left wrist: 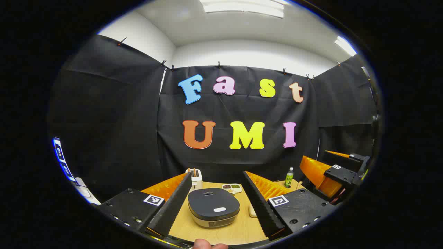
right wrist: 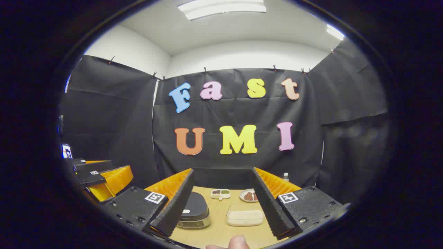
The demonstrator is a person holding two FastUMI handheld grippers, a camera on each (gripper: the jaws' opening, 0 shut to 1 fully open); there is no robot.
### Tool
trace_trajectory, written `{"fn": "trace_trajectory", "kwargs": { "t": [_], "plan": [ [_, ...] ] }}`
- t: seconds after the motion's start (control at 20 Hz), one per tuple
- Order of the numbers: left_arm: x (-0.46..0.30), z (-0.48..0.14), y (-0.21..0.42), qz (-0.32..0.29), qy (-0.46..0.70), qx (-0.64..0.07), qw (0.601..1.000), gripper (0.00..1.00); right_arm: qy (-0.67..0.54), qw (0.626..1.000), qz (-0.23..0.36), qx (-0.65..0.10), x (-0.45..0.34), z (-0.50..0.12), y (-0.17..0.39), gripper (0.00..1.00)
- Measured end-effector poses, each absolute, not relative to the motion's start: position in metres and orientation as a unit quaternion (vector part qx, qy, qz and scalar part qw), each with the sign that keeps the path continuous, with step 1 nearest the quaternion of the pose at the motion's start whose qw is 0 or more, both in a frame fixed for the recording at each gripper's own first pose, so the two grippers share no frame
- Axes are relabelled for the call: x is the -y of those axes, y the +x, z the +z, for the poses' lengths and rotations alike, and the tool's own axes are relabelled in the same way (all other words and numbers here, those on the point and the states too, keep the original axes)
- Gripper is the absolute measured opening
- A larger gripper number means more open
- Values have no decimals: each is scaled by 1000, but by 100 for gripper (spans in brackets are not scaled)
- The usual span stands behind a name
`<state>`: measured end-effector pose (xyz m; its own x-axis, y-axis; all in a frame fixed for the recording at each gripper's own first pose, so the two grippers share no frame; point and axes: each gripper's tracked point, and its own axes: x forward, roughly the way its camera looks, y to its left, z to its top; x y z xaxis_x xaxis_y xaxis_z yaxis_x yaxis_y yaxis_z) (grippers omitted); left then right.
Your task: Close the left gripper, press the button to open the rice cooker; take a wooden spoon from the chopstick holder with the right hand, scoop a spoonful of rice and pour it into the rice cooker, then put the wooden spoon back into the chopstick holder.
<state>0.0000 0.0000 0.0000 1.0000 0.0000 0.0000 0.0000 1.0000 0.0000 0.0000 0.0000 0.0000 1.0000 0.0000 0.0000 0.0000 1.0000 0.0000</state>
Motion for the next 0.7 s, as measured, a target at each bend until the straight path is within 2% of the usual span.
{"fn": "trace_trajectory", "kwargs": {
  "t": [0.25,0.7],
  "plan": [
    [11,-3,3,-13,3,-3,1000,94,1,1000,-25,11,16,6,-2,100],
    [4,-3,9,0,-5,-12,1000,94,6,999,-40,10,25,5,5,100]
  ]
}}
